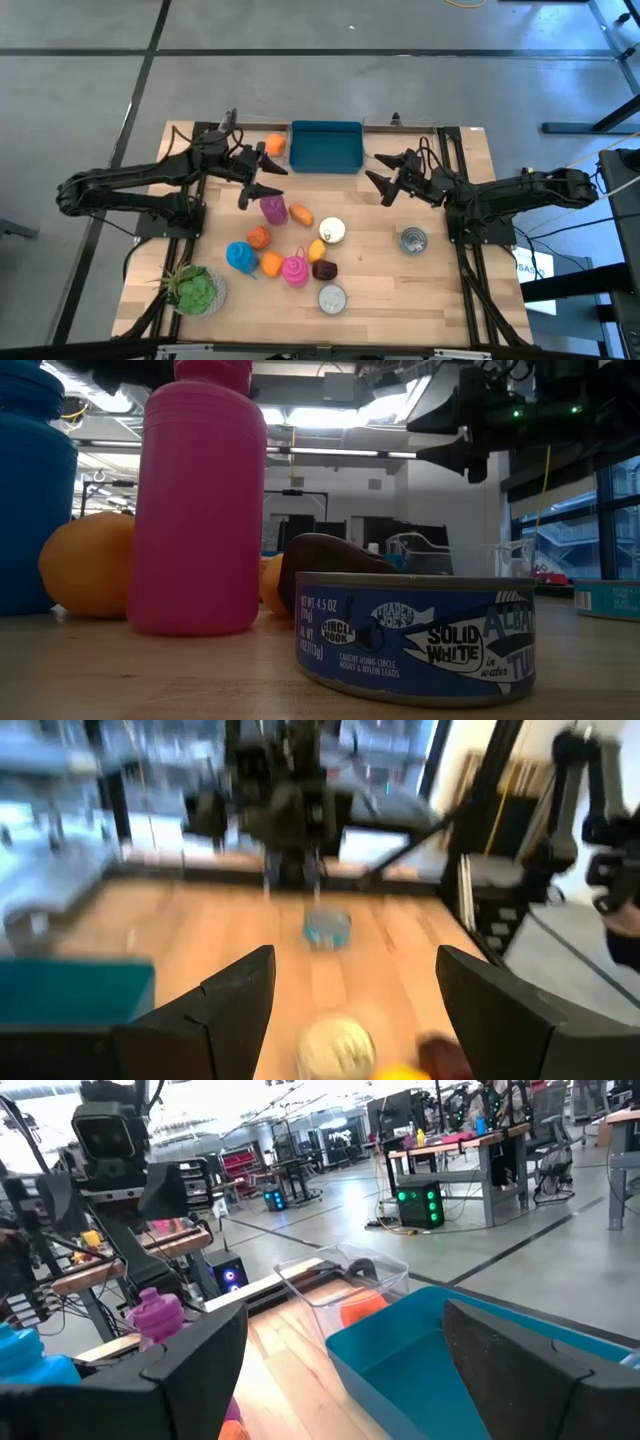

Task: Pick & Place Food Item
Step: Put the violet water bottle into the blue bin

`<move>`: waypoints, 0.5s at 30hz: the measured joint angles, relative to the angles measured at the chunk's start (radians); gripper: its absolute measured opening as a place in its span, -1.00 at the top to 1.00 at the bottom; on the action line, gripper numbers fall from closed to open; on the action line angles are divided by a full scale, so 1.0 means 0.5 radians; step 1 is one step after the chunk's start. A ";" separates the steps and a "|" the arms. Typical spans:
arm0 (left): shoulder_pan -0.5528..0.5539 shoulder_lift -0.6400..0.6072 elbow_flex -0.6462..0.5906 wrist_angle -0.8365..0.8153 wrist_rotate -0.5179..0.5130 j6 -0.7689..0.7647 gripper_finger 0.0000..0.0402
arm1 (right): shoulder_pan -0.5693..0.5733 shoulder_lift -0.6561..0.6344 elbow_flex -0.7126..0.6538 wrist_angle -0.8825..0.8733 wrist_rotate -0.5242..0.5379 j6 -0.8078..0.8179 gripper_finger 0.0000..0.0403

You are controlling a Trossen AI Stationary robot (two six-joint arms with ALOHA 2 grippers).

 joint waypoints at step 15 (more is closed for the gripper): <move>-0.320 -0.044 0.071 -0.662 -0.530 -0.052 -0.33 | 0.000 0.174 0.001 0.032 0.000 -0.015 -0.66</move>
